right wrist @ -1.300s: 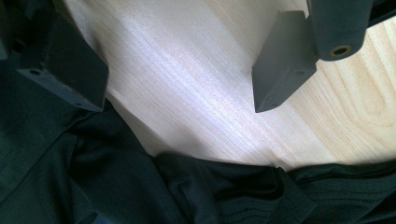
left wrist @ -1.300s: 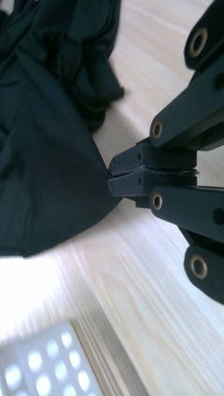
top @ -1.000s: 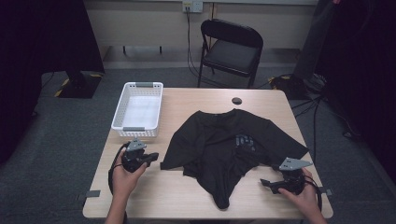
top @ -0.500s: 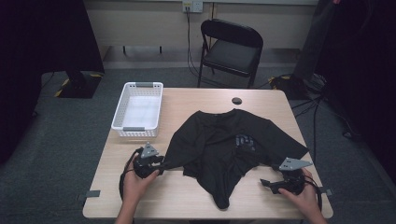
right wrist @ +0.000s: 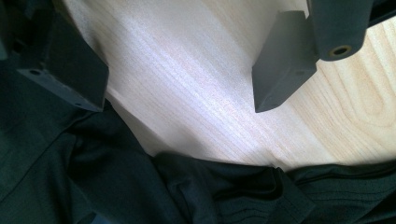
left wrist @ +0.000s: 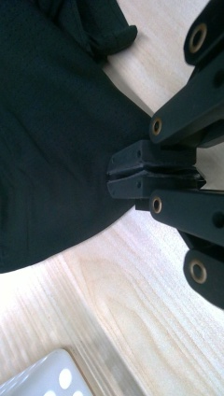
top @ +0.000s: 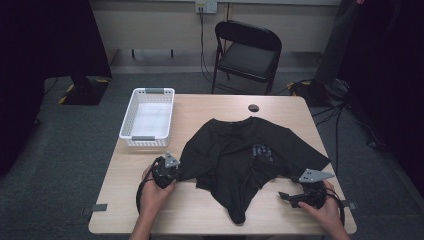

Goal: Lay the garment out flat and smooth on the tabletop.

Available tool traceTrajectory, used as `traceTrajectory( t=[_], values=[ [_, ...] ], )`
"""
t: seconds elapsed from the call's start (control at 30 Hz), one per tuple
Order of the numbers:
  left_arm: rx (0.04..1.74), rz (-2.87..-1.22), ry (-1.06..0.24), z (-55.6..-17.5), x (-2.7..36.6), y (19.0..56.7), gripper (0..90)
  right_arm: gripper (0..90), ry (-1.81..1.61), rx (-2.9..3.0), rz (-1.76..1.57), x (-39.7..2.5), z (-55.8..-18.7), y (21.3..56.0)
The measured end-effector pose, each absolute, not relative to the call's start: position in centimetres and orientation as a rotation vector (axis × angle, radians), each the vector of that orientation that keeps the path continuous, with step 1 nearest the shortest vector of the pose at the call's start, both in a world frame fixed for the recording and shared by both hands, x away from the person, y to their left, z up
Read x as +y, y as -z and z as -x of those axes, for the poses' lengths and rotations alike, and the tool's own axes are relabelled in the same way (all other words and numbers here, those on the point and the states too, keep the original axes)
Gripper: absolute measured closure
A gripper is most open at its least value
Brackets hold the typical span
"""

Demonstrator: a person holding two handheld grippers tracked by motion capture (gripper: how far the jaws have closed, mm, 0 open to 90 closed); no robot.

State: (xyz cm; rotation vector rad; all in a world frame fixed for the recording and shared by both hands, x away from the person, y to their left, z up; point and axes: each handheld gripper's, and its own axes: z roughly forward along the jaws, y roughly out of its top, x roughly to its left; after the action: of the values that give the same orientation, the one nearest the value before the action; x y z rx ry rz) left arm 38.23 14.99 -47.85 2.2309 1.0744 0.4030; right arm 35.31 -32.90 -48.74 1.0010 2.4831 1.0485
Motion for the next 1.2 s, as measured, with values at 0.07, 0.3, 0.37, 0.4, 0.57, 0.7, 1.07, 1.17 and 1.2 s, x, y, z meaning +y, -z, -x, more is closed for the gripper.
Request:
traceTrajectory(
  t=[0.07,0.3,0.37,0.4,0.57,0.7,1.07,1.17,1.2],
  values=[
    [1.087,-2.216,-0.378,-38.4,15.1,47.6,88.3,17.9,-1.048,2.483,-1.001,-32.9,-35.3,48.7],
    [1.104,-2.116,-0.39,-38.9,16.5,44.7,88.6,17.9,-1.05,2.486,-0.996,-32.9,-35.4,48.7],
    [1.109,-2.107,-0.39,-39.0,16.6,44.4,88.5,17.9,-1.05,2.486,-0.996,-32.9,-35.4,48.7],
    [1.102,-2.112,-0.396,-39.2,16.7,44.0,88.6,17.9,-1.05,2.486,-0.996,-32.9,-35.4,48.7],
    [1.136,-2.086,-0.39,-40.3,16.8,42.4,88.5,17.9,-1.05,2.486,-0.996,-32.9,-35.4,48.7],
    [1.146,-2.08,-0.407,-40.9,17.1,41.3,88.5,17.9,-1.05,2.486,-0.996,-32.9,-35.3,48.7],
    [1.155,-2.087,-0.437,-42.1,18.0,39.0,88.6,17.8,-1.05,2.487,-0.995,-32.9,-35.4,48.7],
    [1.156,-2.096,-0.447,-42.0,18.0,38.7,88.6,17.8,-1.05,2.487,-0.995,-32.9,-35.4,48.7],
    [1.155,-2.095,-0.45,-42.1,18.1,38.7,88.6,17.8,-1.05,2.487,-0.994,-32.9,-35.4,48.7]
  ],
)
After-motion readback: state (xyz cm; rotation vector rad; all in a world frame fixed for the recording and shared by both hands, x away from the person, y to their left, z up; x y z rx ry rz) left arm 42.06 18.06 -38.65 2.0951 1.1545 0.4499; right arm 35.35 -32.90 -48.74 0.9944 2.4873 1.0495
